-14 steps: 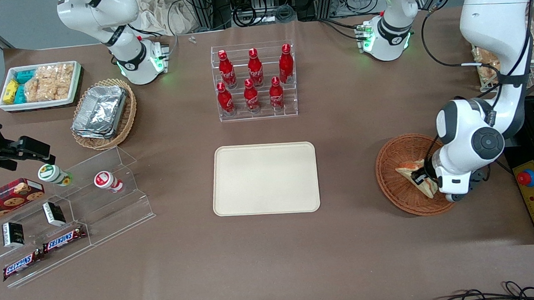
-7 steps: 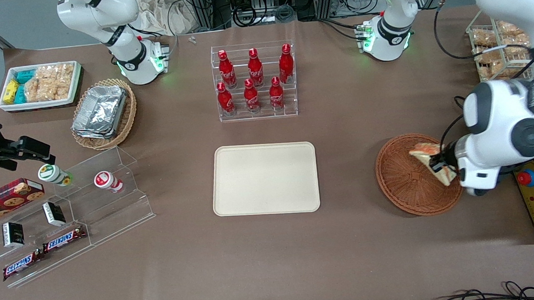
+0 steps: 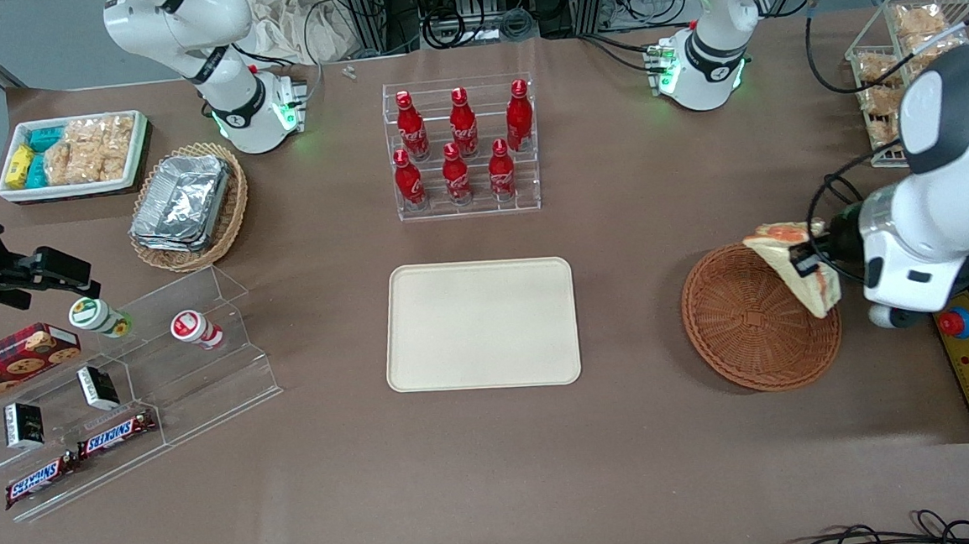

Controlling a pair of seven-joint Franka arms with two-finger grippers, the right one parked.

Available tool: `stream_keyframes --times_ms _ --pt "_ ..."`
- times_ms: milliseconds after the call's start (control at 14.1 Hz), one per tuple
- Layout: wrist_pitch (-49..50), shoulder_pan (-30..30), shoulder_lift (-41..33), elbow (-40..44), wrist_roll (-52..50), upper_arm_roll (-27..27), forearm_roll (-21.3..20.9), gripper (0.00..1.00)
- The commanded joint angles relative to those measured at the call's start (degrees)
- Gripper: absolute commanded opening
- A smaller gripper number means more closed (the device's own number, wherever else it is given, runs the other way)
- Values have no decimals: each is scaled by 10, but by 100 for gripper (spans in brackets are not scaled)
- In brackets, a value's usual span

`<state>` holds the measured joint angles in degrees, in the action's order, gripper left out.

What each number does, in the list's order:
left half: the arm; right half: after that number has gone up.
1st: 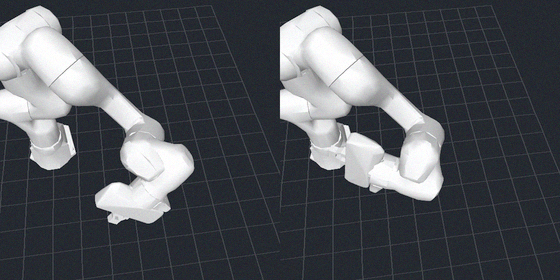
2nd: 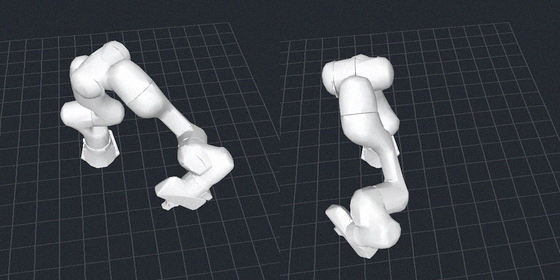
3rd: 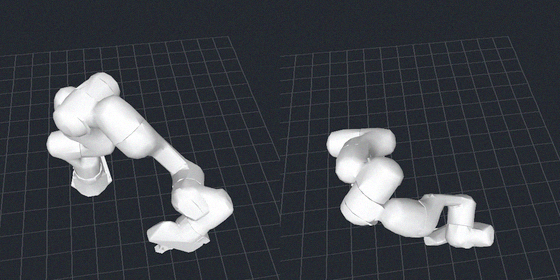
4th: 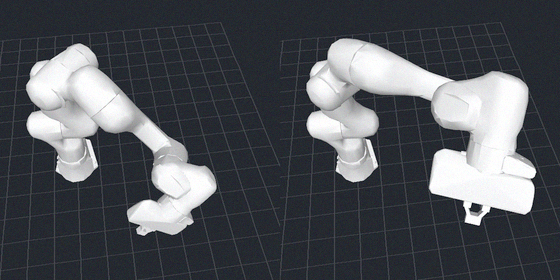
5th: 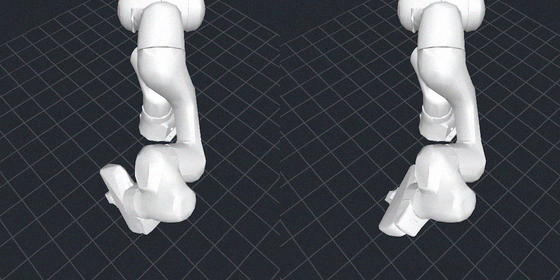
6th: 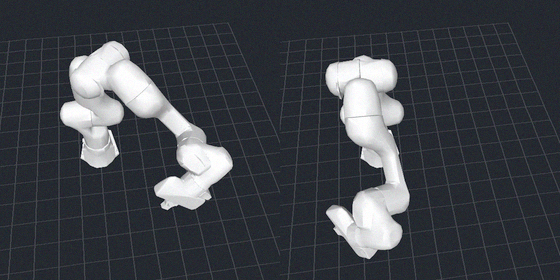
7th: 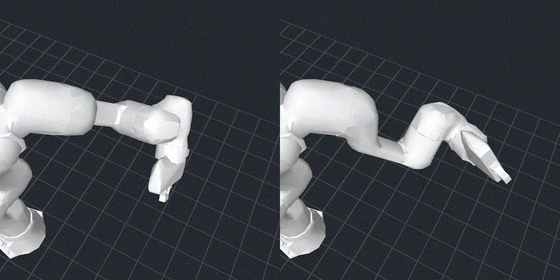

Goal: Place sandwich from basket to tray
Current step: 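Lift the sandwich and carry it with the left gripper over the cream tray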

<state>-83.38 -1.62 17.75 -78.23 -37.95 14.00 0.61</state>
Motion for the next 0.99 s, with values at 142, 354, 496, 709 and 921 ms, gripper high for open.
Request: stream_keyframes --times_ms 142,354,496,709,921 --pt "-26 19 24 5 -48 77 6 0" --pt "-90 65 51 -21 -84 77 17 0" --pt "-125 105 75 -21 -102 76 9 0" --pt "-182 138 122 -26 -111 75 1 0" --pt "-237 179 177 -29 -108 76 -48 0"
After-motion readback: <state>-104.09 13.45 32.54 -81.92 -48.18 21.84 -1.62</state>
